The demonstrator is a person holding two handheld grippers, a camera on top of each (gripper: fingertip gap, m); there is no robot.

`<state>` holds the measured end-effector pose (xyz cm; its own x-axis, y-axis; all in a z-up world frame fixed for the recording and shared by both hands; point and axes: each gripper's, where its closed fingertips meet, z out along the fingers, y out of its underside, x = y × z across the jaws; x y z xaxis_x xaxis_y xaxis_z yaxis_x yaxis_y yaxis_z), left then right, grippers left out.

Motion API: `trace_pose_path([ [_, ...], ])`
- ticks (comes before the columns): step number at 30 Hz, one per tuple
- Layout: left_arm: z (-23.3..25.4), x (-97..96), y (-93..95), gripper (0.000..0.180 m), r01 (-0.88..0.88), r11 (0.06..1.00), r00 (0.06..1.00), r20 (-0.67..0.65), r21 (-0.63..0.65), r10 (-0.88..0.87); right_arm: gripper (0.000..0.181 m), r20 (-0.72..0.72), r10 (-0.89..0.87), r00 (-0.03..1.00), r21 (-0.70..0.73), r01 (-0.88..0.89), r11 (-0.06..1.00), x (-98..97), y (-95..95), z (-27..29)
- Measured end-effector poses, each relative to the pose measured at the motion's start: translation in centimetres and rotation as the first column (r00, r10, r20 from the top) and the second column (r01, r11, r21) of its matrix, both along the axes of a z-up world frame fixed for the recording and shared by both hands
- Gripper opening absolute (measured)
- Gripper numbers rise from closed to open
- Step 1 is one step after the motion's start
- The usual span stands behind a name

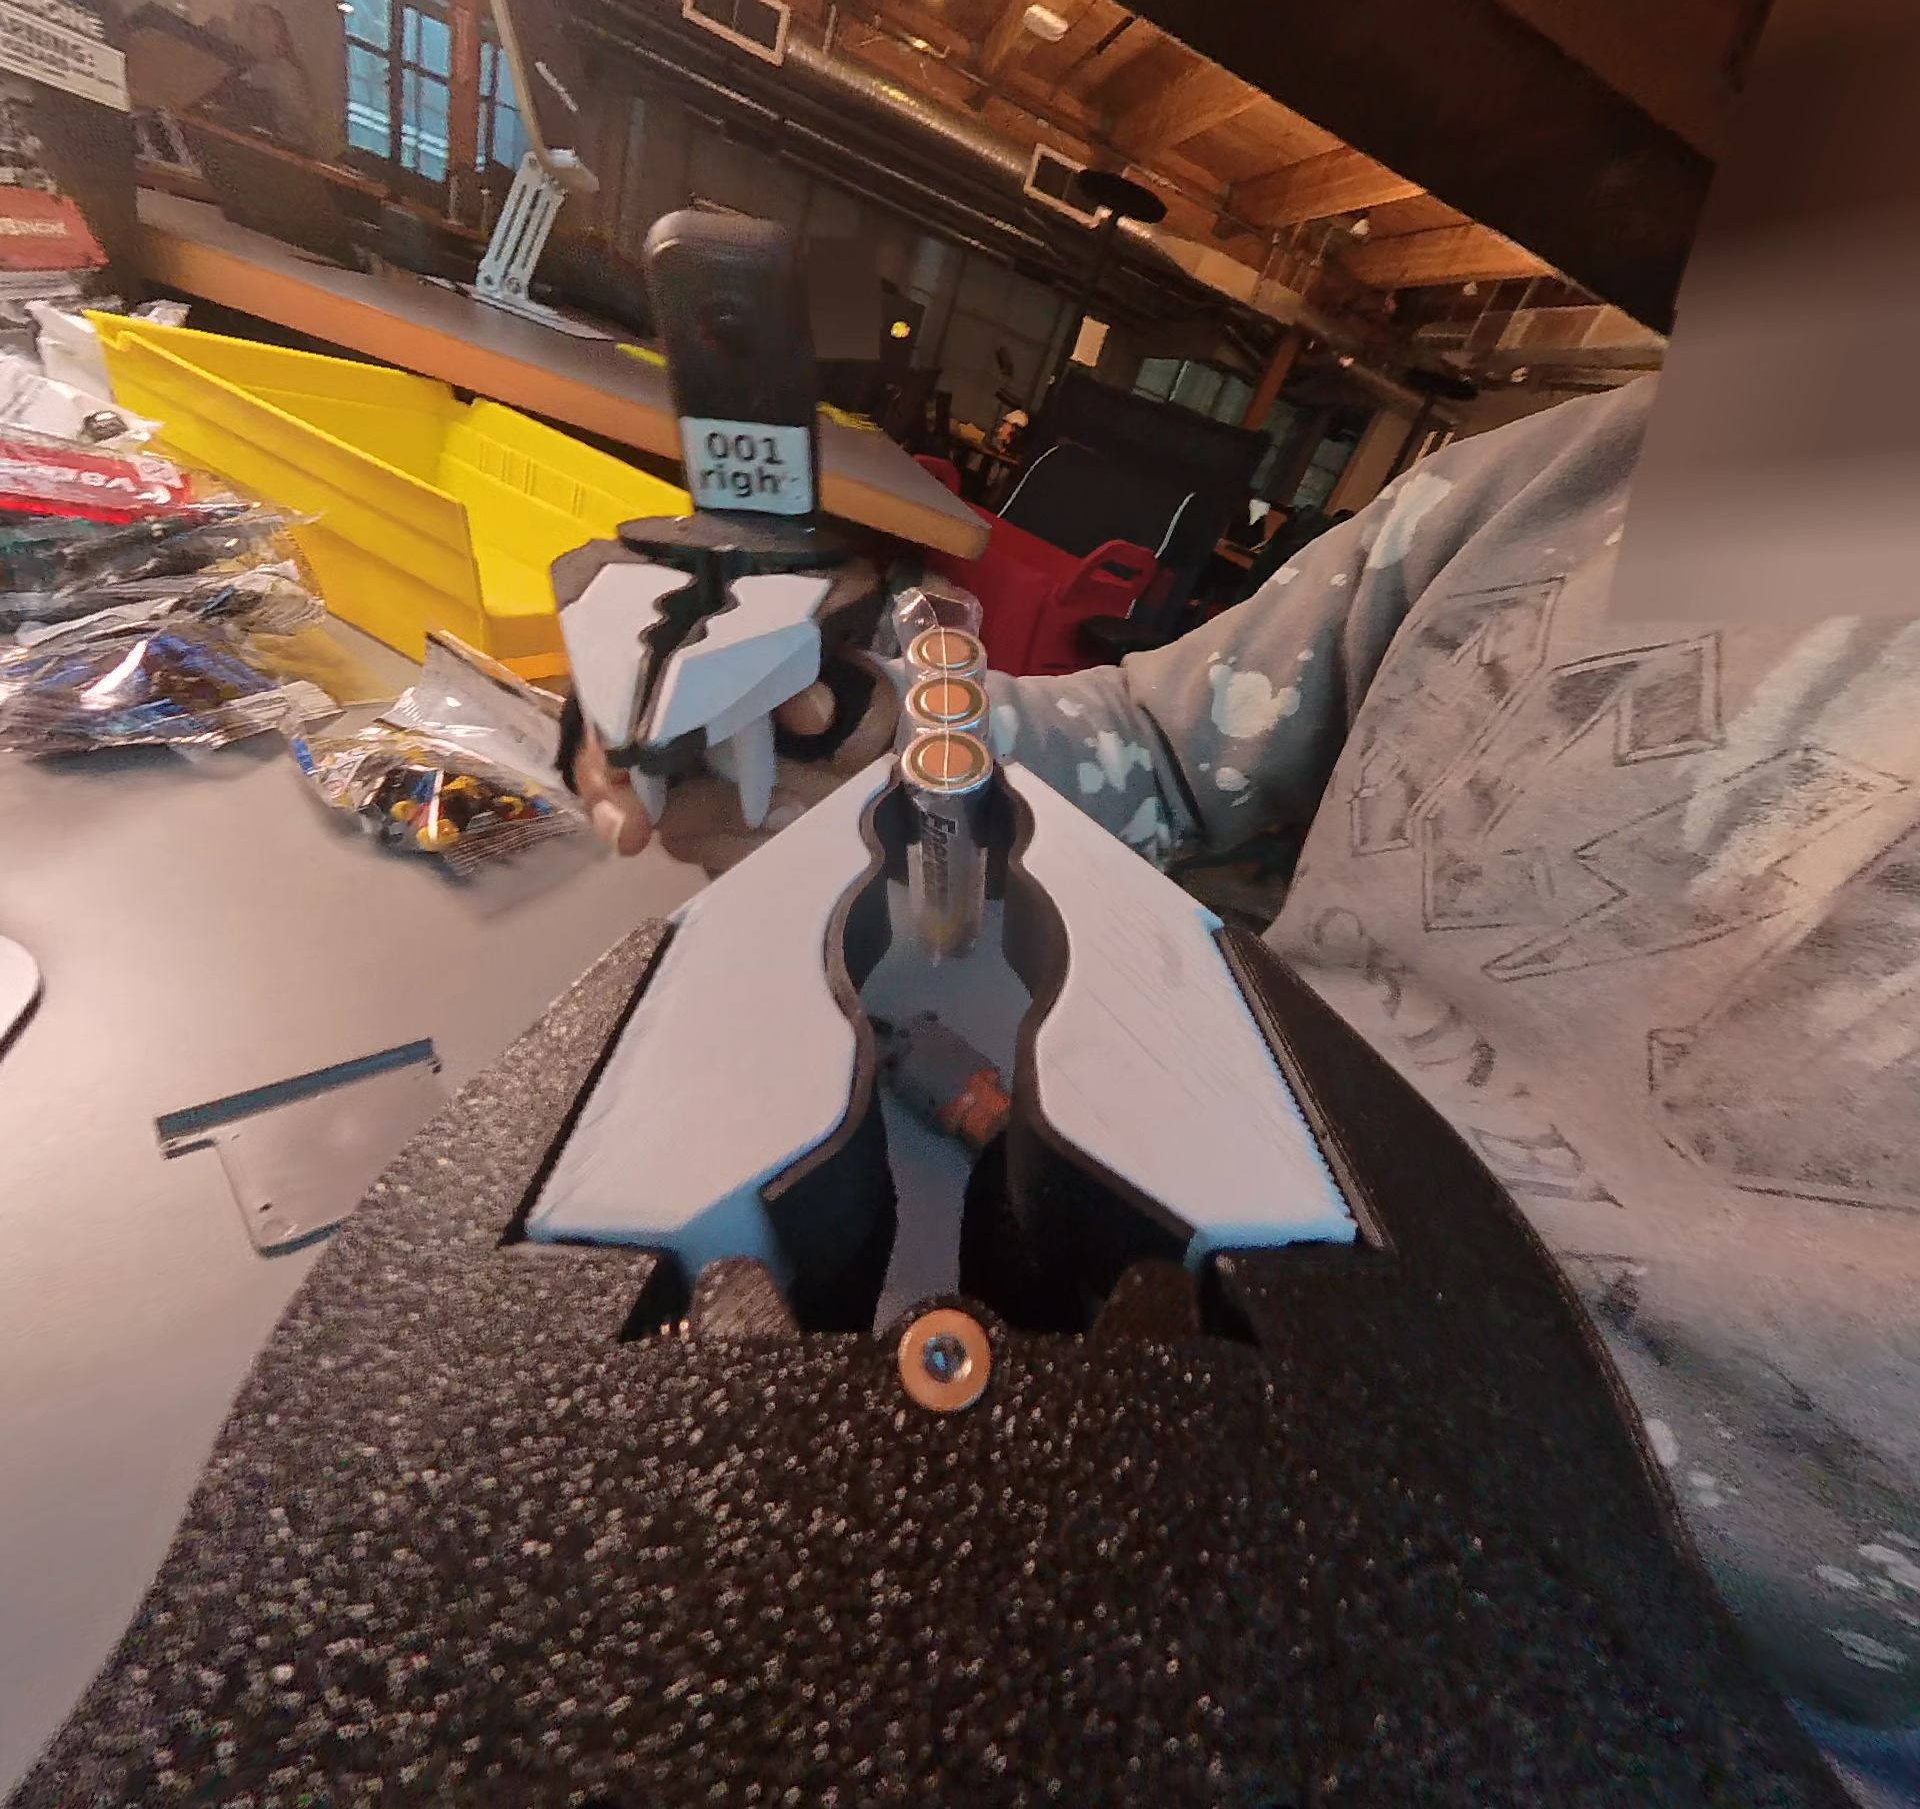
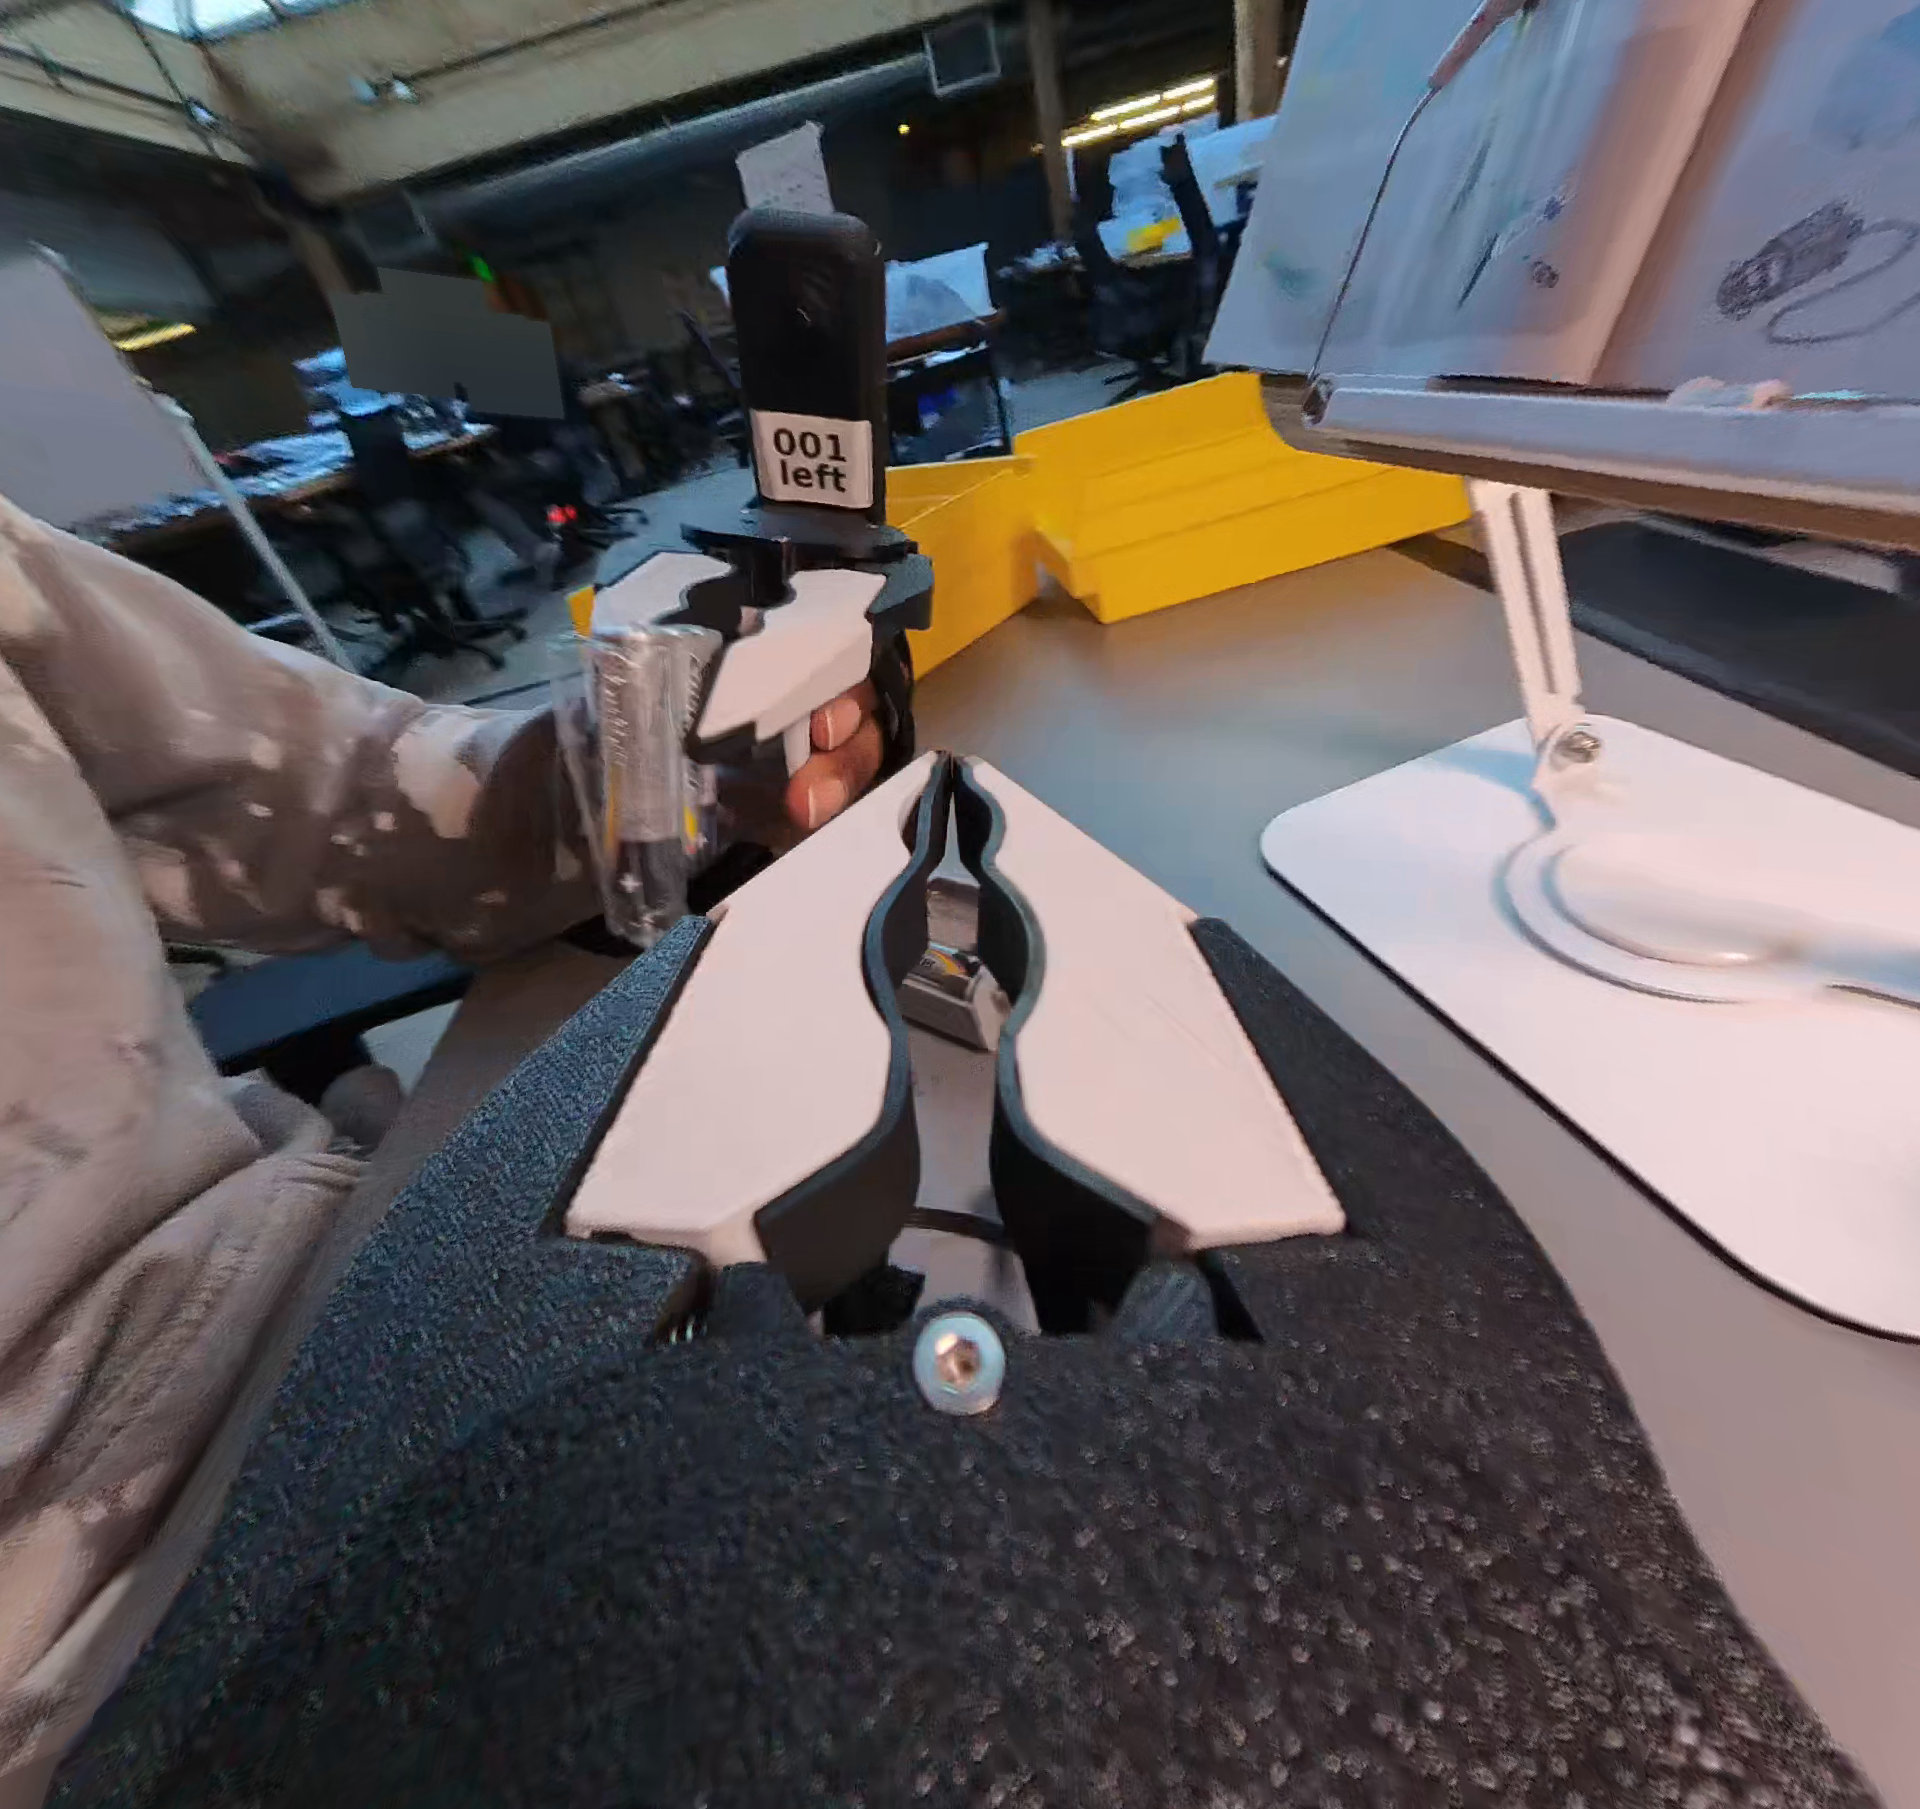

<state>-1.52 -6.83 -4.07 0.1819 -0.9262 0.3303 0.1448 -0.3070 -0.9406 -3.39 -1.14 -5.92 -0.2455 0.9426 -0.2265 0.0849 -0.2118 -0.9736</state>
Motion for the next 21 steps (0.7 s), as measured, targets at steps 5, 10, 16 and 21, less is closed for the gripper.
trace_pose_path([
  [5,-4.2,-2.7,4.7,0.011,-0.308,0.951,0.913,-0.281,0.000,0.296,0.014,-0.090,-0.077,0.993,0.166,0.091,0.982,1.7,0.7,3.0],
  [10,-7.6,-3.7,5.8,0.011,-0.364,0.914,0.744,-0.534,0.180,0.401,0.036,0.161,-0.044,0.986,0.436,-0.031,0.900,0.2,-1.9,-2.1],
  [16,-9.8,-2.3,4.4,0.011,-0.165,0.914,0.565,-0.724,0.371,0.396,0.021,0.347,-0.043,0.937,0.639,-0.202,0.743,-0.4,-1.4,-6.8],
  [21,-9.6,-2.3,3.9,0.011,-0.140,0.910,0.558,-0.728,0.391,0.399,0.013,0.358,-0.036,0.933,0.657,-0.224,0.720,-0.5,-1.8,-7.4],
])
